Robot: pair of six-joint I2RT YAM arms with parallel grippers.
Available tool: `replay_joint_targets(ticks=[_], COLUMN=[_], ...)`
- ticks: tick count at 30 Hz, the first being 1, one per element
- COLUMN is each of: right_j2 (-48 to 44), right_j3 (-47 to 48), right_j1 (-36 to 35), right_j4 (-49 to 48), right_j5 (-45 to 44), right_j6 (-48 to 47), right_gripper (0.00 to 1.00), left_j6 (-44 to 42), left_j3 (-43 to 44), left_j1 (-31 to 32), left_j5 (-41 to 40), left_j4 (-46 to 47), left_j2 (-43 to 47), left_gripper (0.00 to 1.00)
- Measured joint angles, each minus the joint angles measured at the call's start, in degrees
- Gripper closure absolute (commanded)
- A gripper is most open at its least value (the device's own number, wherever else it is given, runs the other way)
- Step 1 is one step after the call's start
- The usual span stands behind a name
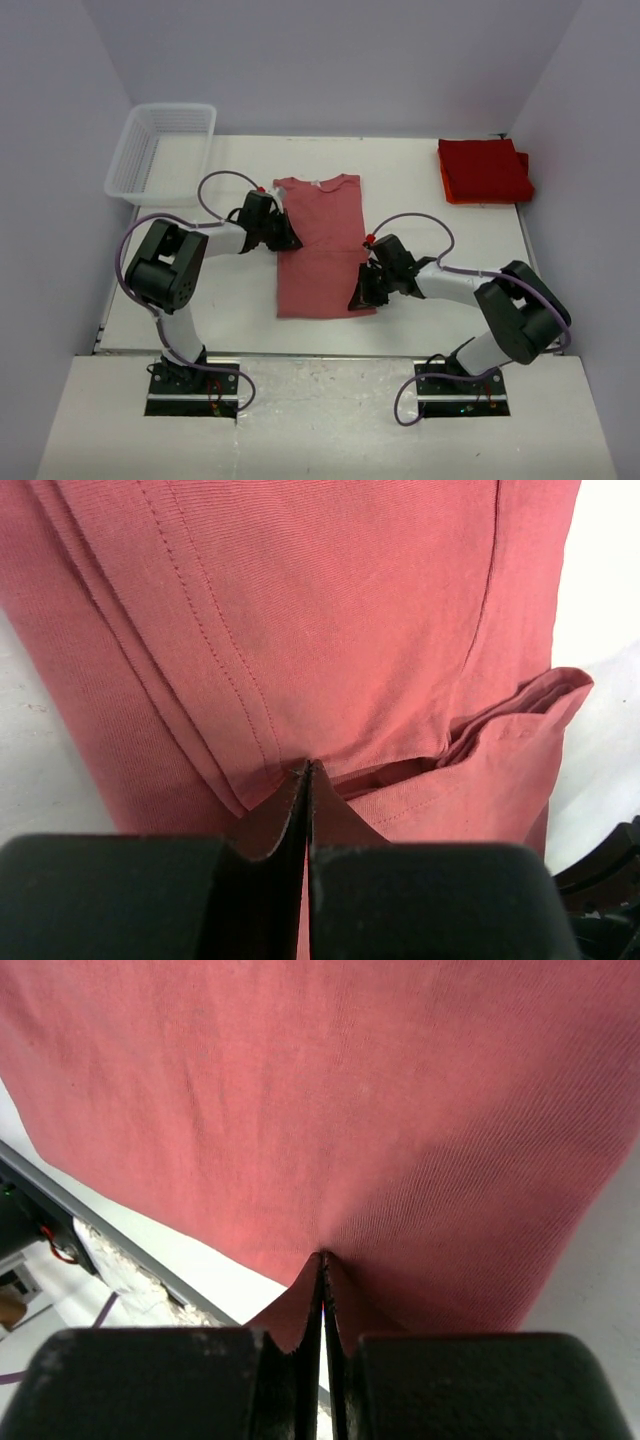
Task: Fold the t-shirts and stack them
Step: Grab one side of the 2/3 rectangular tshirt with both arms
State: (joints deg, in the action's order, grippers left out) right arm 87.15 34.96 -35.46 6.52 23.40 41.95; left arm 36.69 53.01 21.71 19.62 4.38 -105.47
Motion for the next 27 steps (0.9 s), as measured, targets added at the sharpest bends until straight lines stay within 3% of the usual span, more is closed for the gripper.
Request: replay_joint_targets(ticks=[5, 8, 9, 13, 18, 27], right_j2=[-1.86, -4.52, -6.23, -14.10, -18.25, -18.05], right_j3=[-0.15, 0.37, 0.57, 0.83, 0.76, -5.44], right_j1=[-1.31, -2.64, -3.10, -3.96, -3.91, -3.91], right_j4=[0.46, 2.14, 2.82, 4.87, 7.69, 7.76], right_j5=[-2.40, -4.72, -5.55, -8.76, -12.37, -14.86], right_j6=[-2.60, -4.00, -4.31, -3.93, -2.47, 1.49], right_gripper=[0.95, 0.69, 0.53, 0.36, 0.34, 0.36], left_j6=[-1.57, -3.54, -4.35, -6.27, -6.54, -6.21], left_j3=[1.49, 4.15, 4.92, 5.42, 5.42, 0.68], left_j1=[0.52, 1.38, 1.86, 4.50, 8.48, 8.70], left_j5=[-2.01, -5.95, -7.74, -16.55, -23.56, -24.41], left_j4=[-2.60, -6.45, -7.58, -11.52, -13.94, -17.09], left_j2=[0.22, 0.35, 0.63, 5.27, 14.12, 21.81], left_gripper=[0.94, 0.84, 0.70, 0.52, 0.48, 0.48])
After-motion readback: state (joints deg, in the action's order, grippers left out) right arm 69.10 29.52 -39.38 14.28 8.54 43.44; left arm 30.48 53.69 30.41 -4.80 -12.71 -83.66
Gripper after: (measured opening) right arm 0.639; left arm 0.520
